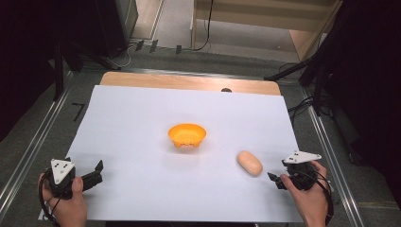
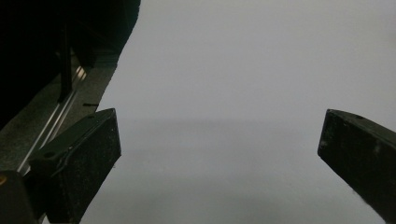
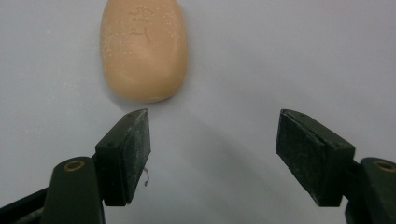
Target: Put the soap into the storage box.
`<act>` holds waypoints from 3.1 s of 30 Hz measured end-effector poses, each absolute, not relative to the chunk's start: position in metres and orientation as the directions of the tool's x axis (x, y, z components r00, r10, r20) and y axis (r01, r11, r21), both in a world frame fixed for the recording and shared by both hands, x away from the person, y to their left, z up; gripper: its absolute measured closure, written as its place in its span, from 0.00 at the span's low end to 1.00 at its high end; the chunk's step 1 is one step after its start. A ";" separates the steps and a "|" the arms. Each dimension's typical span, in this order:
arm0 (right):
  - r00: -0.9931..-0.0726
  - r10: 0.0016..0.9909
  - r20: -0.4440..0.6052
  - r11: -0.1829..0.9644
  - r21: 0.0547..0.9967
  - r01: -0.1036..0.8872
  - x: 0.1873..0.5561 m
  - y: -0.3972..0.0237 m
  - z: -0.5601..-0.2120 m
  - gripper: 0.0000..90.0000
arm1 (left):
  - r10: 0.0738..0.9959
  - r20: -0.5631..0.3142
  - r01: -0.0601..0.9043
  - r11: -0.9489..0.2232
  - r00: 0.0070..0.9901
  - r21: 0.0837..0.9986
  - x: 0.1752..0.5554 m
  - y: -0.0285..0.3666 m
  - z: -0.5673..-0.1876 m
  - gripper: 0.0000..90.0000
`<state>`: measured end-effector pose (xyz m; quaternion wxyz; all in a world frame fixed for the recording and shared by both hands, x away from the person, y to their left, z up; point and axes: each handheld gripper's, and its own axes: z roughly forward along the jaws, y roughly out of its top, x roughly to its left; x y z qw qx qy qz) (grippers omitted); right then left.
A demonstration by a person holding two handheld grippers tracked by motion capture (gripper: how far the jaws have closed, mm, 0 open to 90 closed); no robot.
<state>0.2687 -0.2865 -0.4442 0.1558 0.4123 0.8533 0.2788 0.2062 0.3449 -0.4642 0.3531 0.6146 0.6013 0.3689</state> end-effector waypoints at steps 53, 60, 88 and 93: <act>-0.665 0.746 0.044 0.617 0.330 0.714 0.317 -0.216 -0.449 0.16 | 0.999 0.030 0.483 -0.033 0.014 0.875 0.207 0.345 -0.464 0.00; -0.666 0.746 0.030 0.621 0.331 0.711 0.321 -0.209 -0.450 0.16 | 0.999 0.029 0.483 -0.032 0.014 0.875 0.207 0.345 -0.464 0.00; -0.650 0.759 0.032 0.612 0.306 0.729 0.335 -0.193 -0.454 0.37 | 0.999 0.029 0.487 -0.033 0.016 0.873 0.207 0.345 -0.464 0.00; -0.667 0.745 0.026 0.627 0.314 0.713 0.334 -0.194 -0.453 0.37 | 1.000 0.027 0.485 -0.031 0.015 0.874 0.207 0.346 -0.464 0.00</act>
